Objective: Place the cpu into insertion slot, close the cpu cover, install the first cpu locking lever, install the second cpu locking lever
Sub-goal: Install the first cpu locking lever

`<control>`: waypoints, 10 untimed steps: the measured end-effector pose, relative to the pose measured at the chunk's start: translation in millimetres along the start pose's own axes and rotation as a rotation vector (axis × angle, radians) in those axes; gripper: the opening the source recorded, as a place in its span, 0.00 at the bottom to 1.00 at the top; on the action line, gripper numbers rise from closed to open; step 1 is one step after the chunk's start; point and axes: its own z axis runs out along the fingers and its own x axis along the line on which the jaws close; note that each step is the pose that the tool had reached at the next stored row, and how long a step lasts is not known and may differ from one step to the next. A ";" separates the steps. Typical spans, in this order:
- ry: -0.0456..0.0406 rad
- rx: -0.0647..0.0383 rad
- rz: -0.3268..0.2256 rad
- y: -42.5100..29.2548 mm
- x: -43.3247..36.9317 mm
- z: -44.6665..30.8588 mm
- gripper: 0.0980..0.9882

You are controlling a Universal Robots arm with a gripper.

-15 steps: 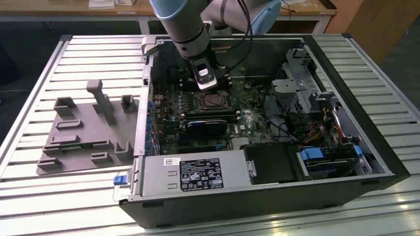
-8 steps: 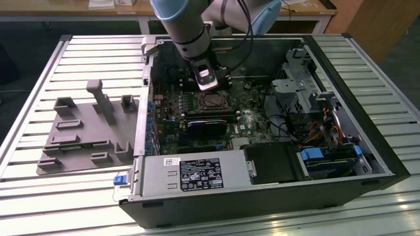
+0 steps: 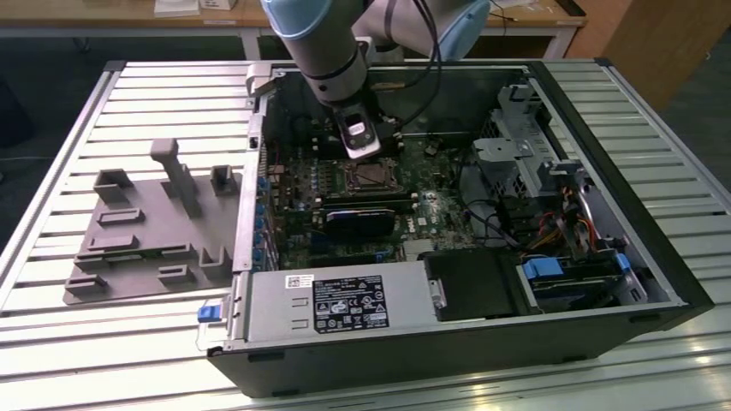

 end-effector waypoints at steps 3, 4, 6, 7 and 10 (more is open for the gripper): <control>0.0032 -0.008 0.003 -0.2 -0.2 -0.1 0.00; 0.0035 -0.009 0.004 -0.3 -0.3 -0.1 0.00; 0.0037 -0.009 0.004 -0.4 -0.4 -0.1 0.00; 0.0038 -0.009 0.004 -0.5 -0.5 -0.1 0.00; 0.0045 -0.010 0.004 -0.9 -1.2 -0.4 0.00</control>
